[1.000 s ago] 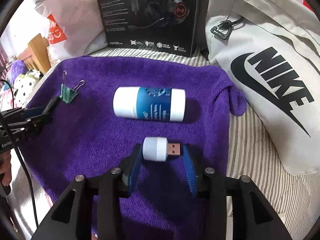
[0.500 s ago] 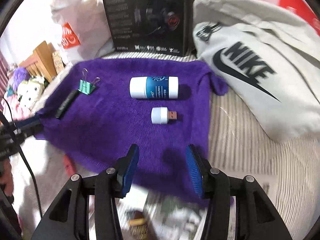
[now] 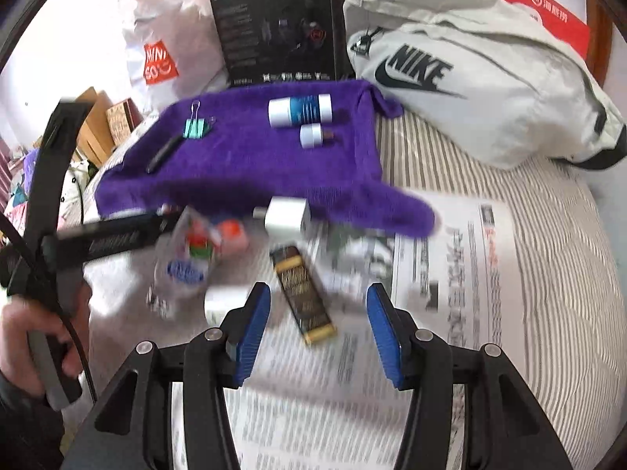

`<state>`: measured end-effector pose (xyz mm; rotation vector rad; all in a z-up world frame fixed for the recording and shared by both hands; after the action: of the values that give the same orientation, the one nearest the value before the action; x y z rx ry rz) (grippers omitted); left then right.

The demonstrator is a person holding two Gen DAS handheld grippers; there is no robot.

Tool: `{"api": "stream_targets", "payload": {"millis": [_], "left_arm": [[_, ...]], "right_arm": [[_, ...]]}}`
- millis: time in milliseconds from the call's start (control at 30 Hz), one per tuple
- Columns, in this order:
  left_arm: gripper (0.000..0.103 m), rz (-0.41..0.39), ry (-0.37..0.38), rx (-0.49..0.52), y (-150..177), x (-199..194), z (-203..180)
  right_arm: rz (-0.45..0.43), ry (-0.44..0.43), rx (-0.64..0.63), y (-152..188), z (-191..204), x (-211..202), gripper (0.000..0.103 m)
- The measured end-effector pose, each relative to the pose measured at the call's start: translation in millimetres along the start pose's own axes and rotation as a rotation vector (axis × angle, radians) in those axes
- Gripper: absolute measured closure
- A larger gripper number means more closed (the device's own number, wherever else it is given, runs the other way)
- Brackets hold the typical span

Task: Organize rigid objects
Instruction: 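Withdraw both tools and move the left tool toward the pink highlighter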

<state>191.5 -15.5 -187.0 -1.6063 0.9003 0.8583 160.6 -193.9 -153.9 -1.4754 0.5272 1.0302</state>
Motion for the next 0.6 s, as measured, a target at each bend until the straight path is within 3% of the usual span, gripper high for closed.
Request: {"api": "stream_targets", "payload": {"millis": [233,500,600], "left_arm": [[0.042,0.006,-0.062,0.05,5,2,-12],[0.043,0.01,-0.14,0.078,28,-17,33],[0.045,-0.002,-0.104,0.059,26,-21,40]], "right_arm": [[0.026,-0.05,0.033,21,-5,6,0.052],[0.01,-0.058,0.082,25,-21,4,0.052],[0.006,-0.053,0.094,25,-25,5,0.052]]}}
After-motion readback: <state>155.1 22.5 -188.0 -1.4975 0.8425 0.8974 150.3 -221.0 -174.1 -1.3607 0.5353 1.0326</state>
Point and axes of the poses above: each gripper's, at about its wrist camera, not at the fingertips, and x roughly the way its jaws point, z to its left, y to its underside, the point moved 9 cm from there along x, roughly the way its jaws point, and after that the axes turned 3 degrees about z, right-handed, at the moved point
